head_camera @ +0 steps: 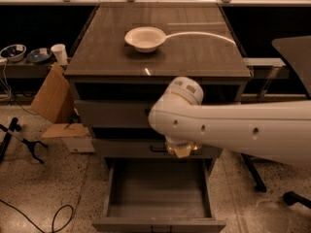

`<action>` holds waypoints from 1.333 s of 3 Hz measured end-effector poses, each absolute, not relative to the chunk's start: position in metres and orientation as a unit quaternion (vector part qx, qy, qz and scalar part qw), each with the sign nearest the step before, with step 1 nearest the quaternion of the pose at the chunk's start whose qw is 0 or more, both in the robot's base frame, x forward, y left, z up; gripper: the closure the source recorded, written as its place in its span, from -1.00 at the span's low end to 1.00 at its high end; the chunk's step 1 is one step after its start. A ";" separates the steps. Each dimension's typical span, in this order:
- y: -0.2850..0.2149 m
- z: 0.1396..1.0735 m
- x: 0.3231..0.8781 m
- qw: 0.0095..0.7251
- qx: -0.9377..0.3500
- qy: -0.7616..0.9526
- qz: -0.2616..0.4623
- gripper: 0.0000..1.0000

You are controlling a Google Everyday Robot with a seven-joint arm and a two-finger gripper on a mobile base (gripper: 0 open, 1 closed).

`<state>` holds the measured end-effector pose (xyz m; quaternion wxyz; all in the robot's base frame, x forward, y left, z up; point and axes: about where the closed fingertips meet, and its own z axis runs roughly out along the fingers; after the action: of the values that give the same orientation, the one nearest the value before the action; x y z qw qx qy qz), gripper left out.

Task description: Pick orange can from bottom drawer and place on counter

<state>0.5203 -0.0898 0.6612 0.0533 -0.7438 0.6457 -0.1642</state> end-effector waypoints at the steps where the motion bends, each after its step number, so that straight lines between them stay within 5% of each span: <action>1: -0.086 0.725 0.543 0.042 -0.730 0.655 -0.193 1.00; 4: -0.091 0.852 0.609 0.028 -0.679 0.686 -0.260 1.00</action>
Offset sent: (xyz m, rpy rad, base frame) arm 0.0704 0.0033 0.1825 -0.1467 -0.0946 -0.1494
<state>0.6087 -0.0913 0.8517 0.0281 -0.6792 0.6857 -0.2602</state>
